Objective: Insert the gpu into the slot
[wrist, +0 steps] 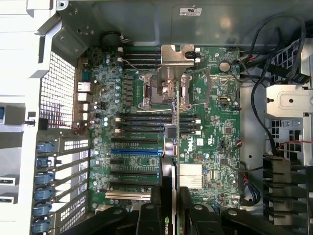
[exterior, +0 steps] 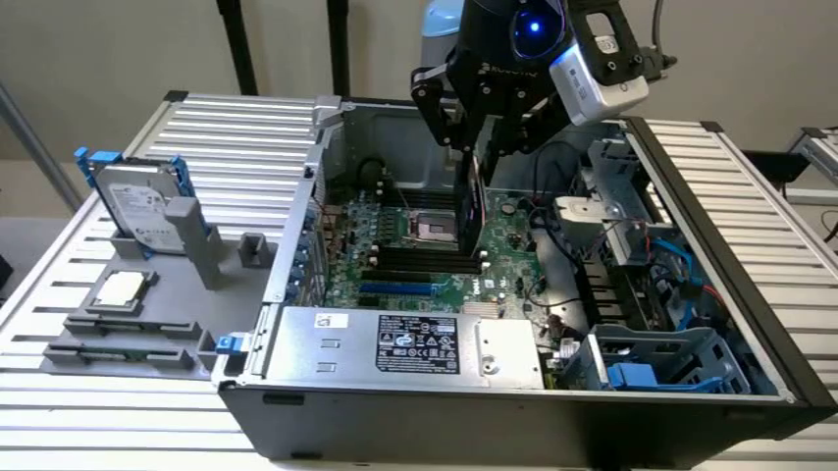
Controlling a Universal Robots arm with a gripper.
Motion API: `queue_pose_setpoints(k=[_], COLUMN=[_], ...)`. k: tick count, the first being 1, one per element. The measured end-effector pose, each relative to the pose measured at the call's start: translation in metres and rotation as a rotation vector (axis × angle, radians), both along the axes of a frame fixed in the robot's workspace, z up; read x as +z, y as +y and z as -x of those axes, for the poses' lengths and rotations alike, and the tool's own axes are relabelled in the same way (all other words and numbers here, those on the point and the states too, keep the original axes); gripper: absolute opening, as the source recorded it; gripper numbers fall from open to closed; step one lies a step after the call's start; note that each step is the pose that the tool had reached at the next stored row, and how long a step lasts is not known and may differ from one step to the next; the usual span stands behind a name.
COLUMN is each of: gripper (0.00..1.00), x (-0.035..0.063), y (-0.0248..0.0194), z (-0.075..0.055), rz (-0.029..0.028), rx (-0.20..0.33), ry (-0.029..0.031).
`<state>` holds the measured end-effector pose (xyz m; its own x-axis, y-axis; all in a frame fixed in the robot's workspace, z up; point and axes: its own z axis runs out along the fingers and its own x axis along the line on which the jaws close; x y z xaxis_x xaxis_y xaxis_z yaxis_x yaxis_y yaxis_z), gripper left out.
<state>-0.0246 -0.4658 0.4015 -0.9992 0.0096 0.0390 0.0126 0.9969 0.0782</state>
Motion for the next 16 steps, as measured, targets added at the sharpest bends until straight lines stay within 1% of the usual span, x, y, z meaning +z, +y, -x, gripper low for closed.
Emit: queue_pose_setpoints(k=[7,10,16], gripper=[0.26,0.26,0.26], x=[0.0,0.0,0.0], y=[-0.0001,-0.0001,-0.0001], z=[0.0001,0.0001,0.0001], rz=[-0.0067,-0.0067,-0.0068], rx=[0.0,0.006,0.113], ry=[-0.0001,0.0001,0.0002])
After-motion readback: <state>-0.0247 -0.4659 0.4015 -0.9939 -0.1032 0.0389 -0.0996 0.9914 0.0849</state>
